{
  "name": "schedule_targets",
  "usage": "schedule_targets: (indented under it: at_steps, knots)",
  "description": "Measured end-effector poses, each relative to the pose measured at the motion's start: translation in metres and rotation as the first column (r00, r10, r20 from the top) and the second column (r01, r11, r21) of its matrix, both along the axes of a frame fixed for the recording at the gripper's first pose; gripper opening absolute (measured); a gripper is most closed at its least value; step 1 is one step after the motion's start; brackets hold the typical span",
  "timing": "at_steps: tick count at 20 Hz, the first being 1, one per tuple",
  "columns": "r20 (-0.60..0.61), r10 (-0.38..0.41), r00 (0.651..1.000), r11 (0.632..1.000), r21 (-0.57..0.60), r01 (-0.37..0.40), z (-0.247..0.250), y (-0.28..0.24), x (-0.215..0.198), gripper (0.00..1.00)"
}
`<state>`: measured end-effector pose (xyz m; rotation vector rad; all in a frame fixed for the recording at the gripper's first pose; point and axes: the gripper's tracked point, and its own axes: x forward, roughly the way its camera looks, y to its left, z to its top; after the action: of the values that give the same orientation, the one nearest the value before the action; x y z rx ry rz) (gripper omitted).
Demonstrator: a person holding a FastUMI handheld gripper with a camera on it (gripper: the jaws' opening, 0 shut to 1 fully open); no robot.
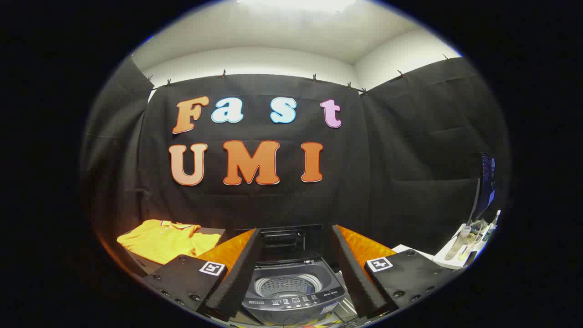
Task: Put the clothes into the washing machine and then close the washing machine lid.
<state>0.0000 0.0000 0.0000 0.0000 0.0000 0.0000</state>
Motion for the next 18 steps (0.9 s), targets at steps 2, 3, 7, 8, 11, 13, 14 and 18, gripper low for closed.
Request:
schedule_targets:
  at_steps: [2, 3, 7, 8, 11, 13, 14, 18]
  knots:
    - [0.004, 0.002, 1.000, 1.000, -0.015, -0.002, 0.003, 0.008, 0.004, 0.97]
    - [0.011, -0.002, 1.000, 1.000, -0.017, 0.002, 0.006, 0.011, 0.005, 0.97]
    - [0.007, -0.005, 1.000, 1.000, -0.010, 0.005, 0.009, 0.032, 0.008, 0.97]
    - [0.016, -0.004, 1.000, 1.000, -0.015, 0.004, 0.013, 0.038, 0.009, 0.97]
    - [0.028, -0.028, 0.999, 0.999, -0.019, 0.028, 0.018, 0.047, 0.012, 0.97]
    - [0.031, -0.023, 0.999, 1.000, -0.007, 0.024, 0.020, 0.058, 0.014, 0.97]
    - [0.036, -0.020, 0.999, 1.000, -0.002, 0.020, 0.021, 0.063, 0.016, 0.97]
    - [0.033, -0.030, 0.999, 1.000, 0.003, 0.030, 0.017, 0.071, 0.018, 0.97]
